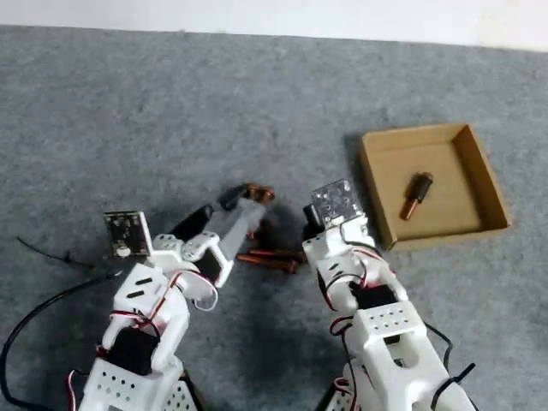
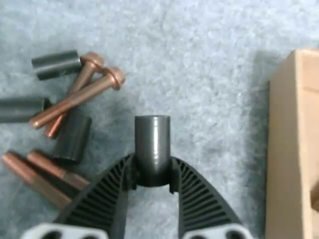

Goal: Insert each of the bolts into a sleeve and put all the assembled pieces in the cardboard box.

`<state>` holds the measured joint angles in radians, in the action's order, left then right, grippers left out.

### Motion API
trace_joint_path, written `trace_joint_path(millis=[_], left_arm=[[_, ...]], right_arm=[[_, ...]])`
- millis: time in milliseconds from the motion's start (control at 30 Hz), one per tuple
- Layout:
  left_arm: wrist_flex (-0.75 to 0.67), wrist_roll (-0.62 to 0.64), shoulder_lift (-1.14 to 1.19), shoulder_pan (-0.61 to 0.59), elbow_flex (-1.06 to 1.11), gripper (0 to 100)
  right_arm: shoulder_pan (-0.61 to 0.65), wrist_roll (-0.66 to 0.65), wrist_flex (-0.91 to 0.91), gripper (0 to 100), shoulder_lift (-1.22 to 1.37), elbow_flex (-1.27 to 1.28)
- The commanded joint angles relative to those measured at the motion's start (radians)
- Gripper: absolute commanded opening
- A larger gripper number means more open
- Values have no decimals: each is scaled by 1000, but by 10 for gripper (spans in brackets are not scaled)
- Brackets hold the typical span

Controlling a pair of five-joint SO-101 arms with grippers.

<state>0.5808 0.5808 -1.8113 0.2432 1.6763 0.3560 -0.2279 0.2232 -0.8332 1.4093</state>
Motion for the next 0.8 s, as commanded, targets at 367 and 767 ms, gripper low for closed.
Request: trace_joint_path(millis=[367,767], left_arm=[[-95,-89,423,84,-101,252],[-302,-92,1168,77,-435,255]], right_arm=[[-13,11,7,4,-35,-8],[-15,11,5,4,-31,-8]])
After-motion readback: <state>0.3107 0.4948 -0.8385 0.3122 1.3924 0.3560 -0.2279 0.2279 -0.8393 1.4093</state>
